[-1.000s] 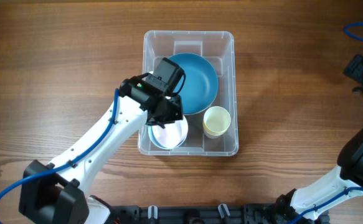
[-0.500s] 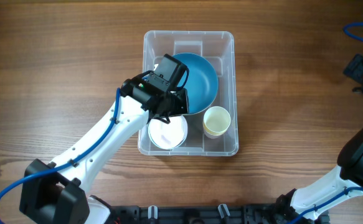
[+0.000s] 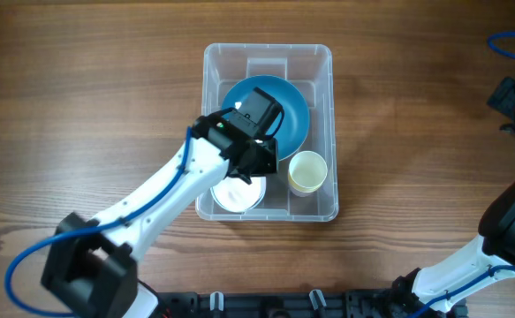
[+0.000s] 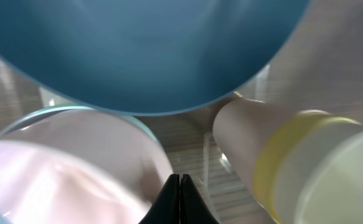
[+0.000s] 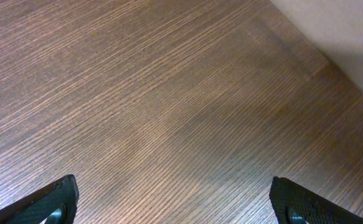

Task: Pack container
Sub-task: 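Release the pink bowl and move the left gripper over the teal bowl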

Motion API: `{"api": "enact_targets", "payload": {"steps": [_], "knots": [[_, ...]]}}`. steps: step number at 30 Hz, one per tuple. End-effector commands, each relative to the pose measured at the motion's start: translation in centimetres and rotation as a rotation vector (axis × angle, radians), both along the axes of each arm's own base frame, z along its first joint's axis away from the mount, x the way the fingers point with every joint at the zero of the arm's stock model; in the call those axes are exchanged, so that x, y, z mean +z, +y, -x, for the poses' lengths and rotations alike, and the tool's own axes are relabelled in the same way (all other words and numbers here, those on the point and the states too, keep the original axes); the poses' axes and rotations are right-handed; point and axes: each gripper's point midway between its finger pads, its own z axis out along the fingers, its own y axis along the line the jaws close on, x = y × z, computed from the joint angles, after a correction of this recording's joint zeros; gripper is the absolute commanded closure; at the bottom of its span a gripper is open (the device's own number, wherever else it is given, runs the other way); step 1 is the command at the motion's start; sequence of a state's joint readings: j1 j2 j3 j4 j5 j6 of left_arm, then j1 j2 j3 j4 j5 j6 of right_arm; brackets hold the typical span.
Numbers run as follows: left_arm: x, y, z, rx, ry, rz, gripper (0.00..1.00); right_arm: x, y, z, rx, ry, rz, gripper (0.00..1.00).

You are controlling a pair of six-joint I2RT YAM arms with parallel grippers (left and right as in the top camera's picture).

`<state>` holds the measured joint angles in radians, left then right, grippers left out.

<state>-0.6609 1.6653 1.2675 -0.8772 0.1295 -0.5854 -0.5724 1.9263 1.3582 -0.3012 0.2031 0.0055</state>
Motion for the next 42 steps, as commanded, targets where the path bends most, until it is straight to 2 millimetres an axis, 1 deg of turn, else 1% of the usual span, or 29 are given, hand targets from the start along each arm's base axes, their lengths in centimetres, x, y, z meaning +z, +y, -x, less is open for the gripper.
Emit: {"api": "enact_targets", "payload": {"steps": [1,4,7,8,11,13,15,19,22,24,27,30,34,42], "knots": [[-2.0,-0.2,0.2,-0.011,0.048,-0.035,0.96,0.4,-0.3,-0.1,-0.003,-0.004,0.012,0.00],[-2.5,0.0,0.0,-0.008,0.048,-0.053,0.96,0.4,-0.3,-0.1,-0.004,-0.004,0.011,0.00],[-2.2,-0.3,-0.4,-0.032,0.021,-0.040,0.96,0.4,-0.3,-0.1,-0.003,-0.004,0.012,0.00],[-1.9,-0.5,-0.6,-0.033,0.005,-0.028,0.96,0.4,-0.3,-0.1,-0.003,-0.004,0.012,0.00],[0.0,-1.2,-1.4,-0.032,-0.060,0.022,0.96,0.4,-0.3,-0.1,-0.003,-0.004,0.012,0.00],[1.7,-1.3,-1.8,-0.029,-0.110,0.053,0.96,0.4,-0.3,-0.1,-0.003,-0.004,0.012,0.00],[2.9,-0.9,-1.9,-0.011,-0.142,0.056,0.96,0.4,-0.3,-0.1,-0.003,-0.004,0.012,0.00],[3.6,1.1,-1.4,0.086,-0.141,0.001,0.96,0.4,-0.3,-0.1,-0.003,-0.004,0.012,0.00],[3.3,3.1,-0.4,0.173,-0.102,-0.067,0.96,0.4,-0.3,-0.1,-0.003,-0.004,0.012,0.00],[2.9,3.7,0.3,0.199,-0.065,-0.095,0.96,0.4,-0.3,-0.1,-0.003,-0.004,0.012,0.00],[2.3,4.3,1.0,0.217,-0.024,-0.125,0.96,0.4,-0.3,-0.1,-0.004,-0.004,0.011,0.00],[1.8,4.4,1.1,0.216,-0.010,-0.139,0.96,0.4,-0.3,-0.1,-0.003,-0.004,0.012,0.00],[1.2,4.0,0.7,0.215,-0.010,-0.138,0.96,0.4,-0.3,-0.1,-0.003,-0.004,0.012,0.00],[-0.4,3.7,0.3,0.212,0.014,-0.162,0.96,0.4,-0.3,-0.1,-0.004,-0.004,0.012,0.00]]}}
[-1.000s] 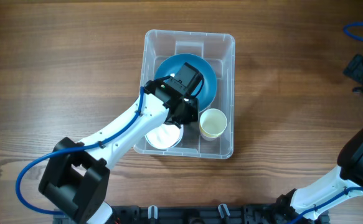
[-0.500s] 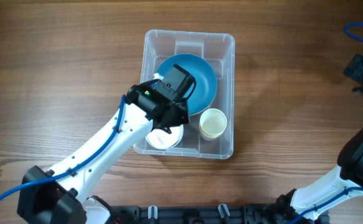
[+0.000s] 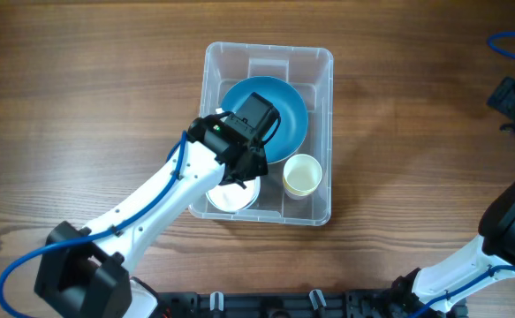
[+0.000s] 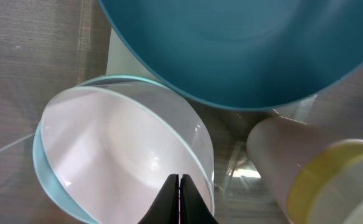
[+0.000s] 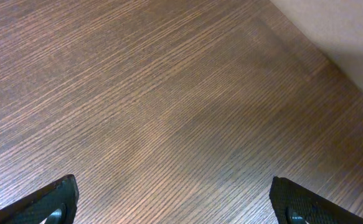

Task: Pack container

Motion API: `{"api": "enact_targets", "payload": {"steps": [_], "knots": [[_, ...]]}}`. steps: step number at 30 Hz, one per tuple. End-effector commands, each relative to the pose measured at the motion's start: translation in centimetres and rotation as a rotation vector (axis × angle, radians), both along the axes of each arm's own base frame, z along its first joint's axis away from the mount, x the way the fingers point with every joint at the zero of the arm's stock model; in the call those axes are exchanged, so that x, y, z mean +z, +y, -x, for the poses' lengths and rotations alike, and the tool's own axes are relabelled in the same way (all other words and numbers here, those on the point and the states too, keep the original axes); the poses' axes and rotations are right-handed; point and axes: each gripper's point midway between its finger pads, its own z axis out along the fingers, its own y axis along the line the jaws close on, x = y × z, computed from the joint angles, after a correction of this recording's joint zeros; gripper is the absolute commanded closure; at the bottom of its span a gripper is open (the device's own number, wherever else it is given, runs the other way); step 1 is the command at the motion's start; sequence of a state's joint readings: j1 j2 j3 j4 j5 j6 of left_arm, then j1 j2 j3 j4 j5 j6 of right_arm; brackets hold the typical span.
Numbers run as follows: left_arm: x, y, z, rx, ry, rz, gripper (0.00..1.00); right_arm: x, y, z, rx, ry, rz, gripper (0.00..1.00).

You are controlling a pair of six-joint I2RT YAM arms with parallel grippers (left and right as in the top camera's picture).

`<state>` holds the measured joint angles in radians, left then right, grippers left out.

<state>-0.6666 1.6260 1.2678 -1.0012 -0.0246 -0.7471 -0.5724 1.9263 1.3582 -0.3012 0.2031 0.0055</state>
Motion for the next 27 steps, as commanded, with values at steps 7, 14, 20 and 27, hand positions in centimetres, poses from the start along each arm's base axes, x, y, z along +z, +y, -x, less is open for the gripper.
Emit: {"api": "enact_targets", "payload": {"steps": [7,14,20,27], "knots": [[-0.6,-3.1,-1.3,-0.097,-0.013,0.109,0.96,0.4,-0.3,-0.1,-0.003,-0.004,0.012,0.00],[-0.3,-4.5,-1.3,-0.175,-0.020,0.172,0.96,0.4,-0.3,-0.1,-0.003,-0.004,0.012,0.00],[1.0,-1.6,-2.6,-0.104,-0.106,0.068,0.96,0.4,-0.3,-0.1,-0.003,-0.004,0.012,0.00],[7.8,7.8,-6.7,0.176,-0.336,0.038,0.94,0.4,-0.3,-0.1,-0.003,-0.003,0.012,0.00]]}}
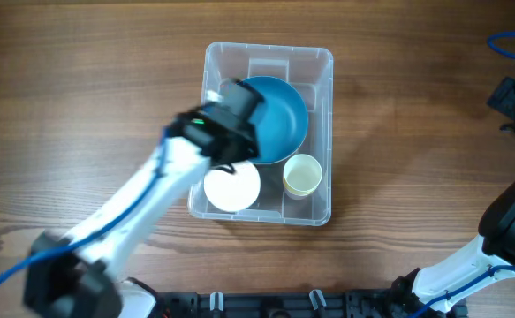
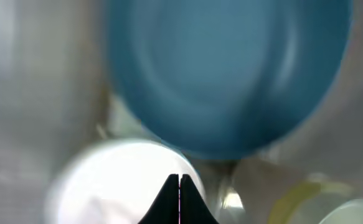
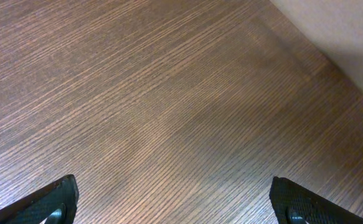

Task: Pack container

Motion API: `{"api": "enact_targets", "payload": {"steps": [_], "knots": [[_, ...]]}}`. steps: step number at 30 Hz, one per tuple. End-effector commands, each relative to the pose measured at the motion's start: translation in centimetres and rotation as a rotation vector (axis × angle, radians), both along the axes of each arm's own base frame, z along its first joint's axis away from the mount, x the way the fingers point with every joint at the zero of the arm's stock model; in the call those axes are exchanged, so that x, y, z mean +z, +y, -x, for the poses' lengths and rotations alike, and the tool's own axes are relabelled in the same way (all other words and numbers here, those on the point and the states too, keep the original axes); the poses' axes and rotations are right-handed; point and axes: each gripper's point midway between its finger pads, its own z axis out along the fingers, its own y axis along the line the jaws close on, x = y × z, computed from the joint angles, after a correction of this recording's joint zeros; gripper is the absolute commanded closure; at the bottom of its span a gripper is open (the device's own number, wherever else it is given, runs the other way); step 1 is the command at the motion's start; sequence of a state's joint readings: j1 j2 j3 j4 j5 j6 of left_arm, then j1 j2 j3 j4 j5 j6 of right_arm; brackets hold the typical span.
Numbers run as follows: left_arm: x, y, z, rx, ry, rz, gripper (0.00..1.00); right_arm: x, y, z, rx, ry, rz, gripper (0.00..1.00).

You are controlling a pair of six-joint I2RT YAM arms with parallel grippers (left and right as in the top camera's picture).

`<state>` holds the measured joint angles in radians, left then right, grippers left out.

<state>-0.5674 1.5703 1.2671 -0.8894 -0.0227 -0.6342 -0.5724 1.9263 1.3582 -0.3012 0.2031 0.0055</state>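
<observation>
A clear plastic container [image 1: 322, 62] stands mid-table. Inside it lie a blue plate [image 1: 284, 115], a white bowl [image 1: 232, 187] at the front left and a yellowish cup [image 1: 305, 174] at the front right. My left gripper [image 2: 180, 179] is shut with nothing in it and hovers above the container's left side; in its blurred view the blue plate [image 2: 231, 68] is ahead, the white bowl [image 2: 106, 180] below. My right gripper [image 3: 175, 199] is open over bare wood, far right.
The wooden table [image 1: 80, 106] surrounds the container on all sides. The right arm's base and blue cable [image 1: 513, 97] sit at the far right edge. A pale wall edge [image 3: 337, 31] shows in the right wrist view.
My left gripper has moved up and to the left, off the white bowl, which now shows fully in the overhead view. The right arm has not moved.
My left gripper was shut low inside the container, between bowl, plate and cup. Then the container stood slightly shifted and the gripper sat higher over the bowl. Now it is higher still, shut and holding nothing, at the container's left side.
</observation>
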Motion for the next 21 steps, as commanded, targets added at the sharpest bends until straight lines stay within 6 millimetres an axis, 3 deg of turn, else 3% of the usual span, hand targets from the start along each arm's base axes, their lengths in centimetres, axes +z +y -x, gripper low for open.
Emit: {"api": "enact_targets", "payload": {"steps": [1,3,7,8,13,21], "knots": [[6.3,8.6,-3.1,0.253,-0.211,-0.021,0.87,0.4,-0.3,-0.1,-0.003,-0.004,0.012,0.00],[8.0,12.6,-3.8,0.372,-0.264,-0.020,0.57,0.4,-0.3,-0.1,-0.003,-0.004,0.012,0.00],[10.0,19.3,-4.3,0.563,-0.330,-0.009,0.23,0.4,-0.3,-0.1,-0.003,-0.004,0.012,0.00],[10.1,20.5,-4.3,0.597,-0.336,-0.002,0.18,0.4,-0.3,-0.1,-0.003,-0.004,0.012,0.00],[9.9,23.3,-4.0,0.676,-0.312,0.037,0.00,0.4,-0.3,-0.1,-0.003,-0.004,0.012,0.00],[9.5,23.8,-3.4,0.693,-0.286,0.028,0.00,0.4,-0.3,-0.1,-0.003,-0.004,0.012,0.00]]}}
